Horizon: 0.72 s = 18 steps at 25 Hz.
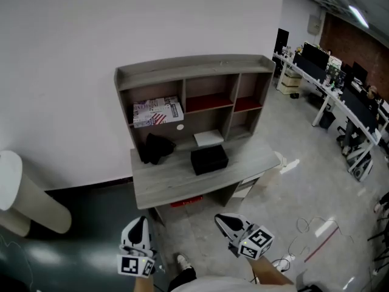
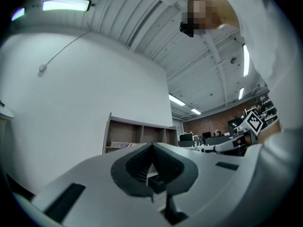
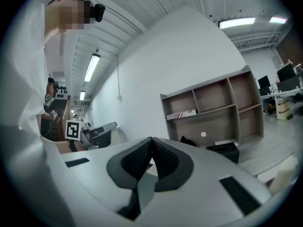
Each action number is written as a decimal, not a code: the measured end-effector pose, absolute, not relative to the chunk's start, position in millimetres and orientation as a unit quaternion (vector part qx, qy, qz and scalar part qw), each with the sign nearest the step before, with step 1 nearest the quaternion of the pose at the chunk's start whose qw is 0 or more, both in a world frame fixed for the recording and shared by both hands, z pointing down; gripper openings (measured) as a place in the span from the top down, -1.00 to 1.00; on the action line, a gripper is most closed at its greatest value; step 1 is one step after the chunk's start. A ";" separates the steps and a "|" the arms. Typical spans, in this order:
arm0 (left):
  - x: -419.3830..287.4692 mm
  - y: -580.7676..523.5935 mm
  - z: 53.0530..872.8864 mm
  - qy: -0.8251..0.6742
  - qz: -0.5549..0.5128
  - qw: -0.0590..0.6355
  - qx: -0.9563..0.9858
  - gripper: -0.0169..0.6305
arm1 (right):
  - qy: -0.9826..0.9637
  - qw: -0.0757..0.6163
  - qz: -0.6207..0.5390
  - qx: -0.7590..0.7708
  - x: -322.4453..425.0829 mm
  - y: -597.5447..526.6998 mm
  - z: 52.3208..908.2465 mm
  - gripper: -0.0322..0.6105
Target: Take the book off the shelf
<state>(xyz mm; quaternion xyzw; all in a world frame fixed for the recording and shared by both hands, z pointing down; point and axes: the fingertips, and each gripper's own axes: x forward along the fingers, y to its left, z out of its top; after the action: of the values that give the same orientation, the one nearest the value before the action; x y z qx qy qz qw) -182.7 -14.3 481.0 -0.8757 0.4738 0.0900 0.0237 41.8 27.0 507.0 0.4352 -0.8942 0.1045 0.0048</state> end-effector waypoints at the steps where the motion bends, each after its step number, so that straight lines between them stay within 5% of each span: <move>1: -186.5 -34.1 479.9 0.467 0.100 0.015 -0.878 0.90 | -0.894 0.007 0.098 0.436 35.5 9.2 501.0 0.83; 13: -184.0 -150.7 524.6 0.423 0.162 -0.138 -0.881 0.90 | -0.890 0.052 0.124 0.436 9.2 -88.0 524.0 0.83; 18: -174.4 -190.8 510.5 0.431 0.169 -0.123 -0.878 0.90 | -0.898 0.036 0.109 0.424 23.6 -137.2 518.4 0.83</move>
<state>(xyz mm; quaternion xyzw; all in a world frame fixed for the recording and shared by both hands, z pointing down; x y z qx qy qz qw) -174.4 -190.8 510.5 -0.8776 0.4314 0.1693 -0.1226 23.6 -137.2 518.4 0.4242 -0.8983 0.1086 0.0357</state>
